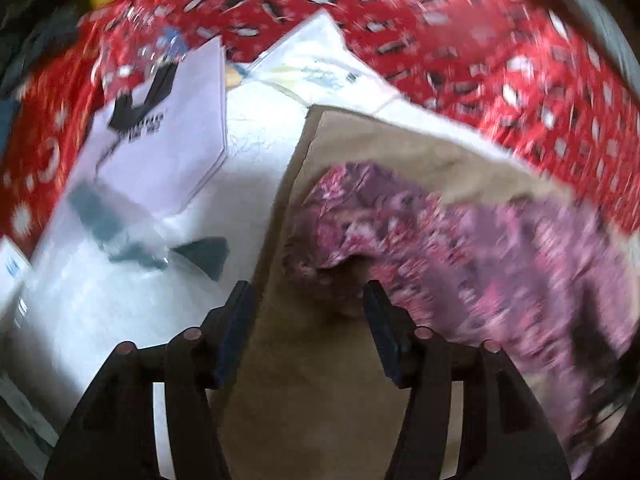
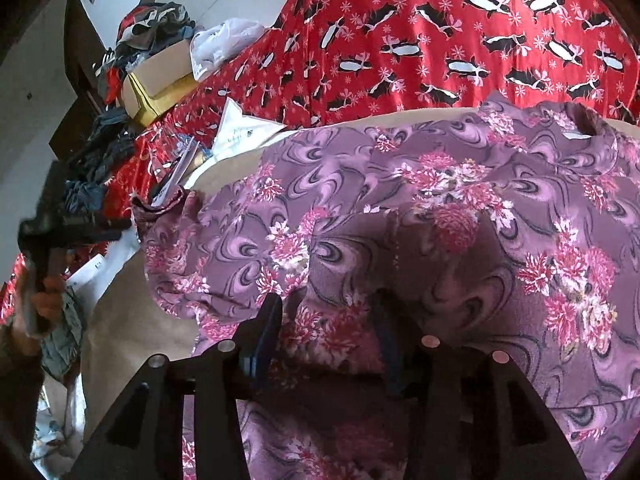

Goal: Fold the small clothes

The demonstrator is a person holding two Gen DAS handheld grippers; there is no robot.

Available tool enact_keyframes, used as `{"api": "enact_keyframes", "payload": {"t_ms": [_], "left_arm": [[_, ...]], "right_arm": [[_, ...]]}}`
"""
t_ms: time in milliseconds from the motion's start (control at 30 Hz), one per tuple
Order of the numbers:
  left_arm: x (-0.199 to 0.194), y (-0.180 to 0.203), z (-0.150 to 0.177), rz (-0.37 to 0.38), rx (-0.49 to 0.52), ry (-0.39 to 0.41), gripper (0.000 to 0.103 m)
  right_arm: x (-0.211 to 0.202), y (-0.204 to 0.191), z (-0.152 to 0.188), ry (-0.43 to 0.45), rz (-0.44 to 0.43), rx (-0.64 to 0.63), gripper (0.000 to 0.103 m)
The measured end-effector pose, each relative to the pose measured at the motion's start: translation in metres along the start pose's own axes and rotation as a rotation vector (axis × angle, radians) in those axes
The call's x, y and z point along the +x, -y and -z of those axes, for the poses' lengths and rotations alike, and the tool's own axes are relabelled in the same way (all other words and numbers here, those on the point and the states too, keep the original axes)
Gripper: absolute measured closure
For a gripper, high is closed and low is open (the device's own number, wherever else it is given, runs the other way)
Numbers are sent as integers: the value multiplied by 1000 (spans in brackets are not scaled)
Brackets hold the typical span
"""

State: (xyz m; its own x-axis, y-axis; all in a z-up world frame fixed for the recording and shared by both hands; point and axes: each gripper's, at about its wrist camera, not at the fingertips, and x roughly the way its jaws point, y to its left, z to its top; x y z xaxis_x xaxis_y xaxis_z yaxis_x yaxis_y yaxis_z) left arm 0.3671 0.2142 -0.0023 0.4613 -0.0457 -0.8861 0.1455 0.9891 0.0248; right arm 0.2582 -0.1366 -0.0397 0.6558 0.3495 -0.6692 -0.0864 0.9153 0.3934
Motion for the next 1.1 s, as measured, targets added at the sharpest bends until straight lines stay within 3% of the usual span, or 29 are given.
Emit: {"api": "enact_keyframes", "payload": {"t_ms": [100,200,267,367,467,667,933,1100], "left_arm": [[15,-2,-8,-80,17,7,44],[25,-10,-25,-63,-45,22,44],[32,-6,-30,-65,-24,15,43],[35,12,-30,-126,66,41,45],[38,15,-32,-89,44,31,96],[9,18,-35,18,-117,64,96],[-44,69,-40,119,-108,104,96],[-69,123,-39,182,-74,110,96]], "right_arm": [[0,1,0,5,-5,2,53],[0,1,0,9,-13,8,53],[0,3,0,11,-20,13,53],[-1,3,0,14,-25,16,53],[-2,5,1,17,-33,22,53],[-3,5,0,11,-37,31,53],[-35,9,-4,-30,-36,80,52],[-78,33,4,25,137,15,49]]}}
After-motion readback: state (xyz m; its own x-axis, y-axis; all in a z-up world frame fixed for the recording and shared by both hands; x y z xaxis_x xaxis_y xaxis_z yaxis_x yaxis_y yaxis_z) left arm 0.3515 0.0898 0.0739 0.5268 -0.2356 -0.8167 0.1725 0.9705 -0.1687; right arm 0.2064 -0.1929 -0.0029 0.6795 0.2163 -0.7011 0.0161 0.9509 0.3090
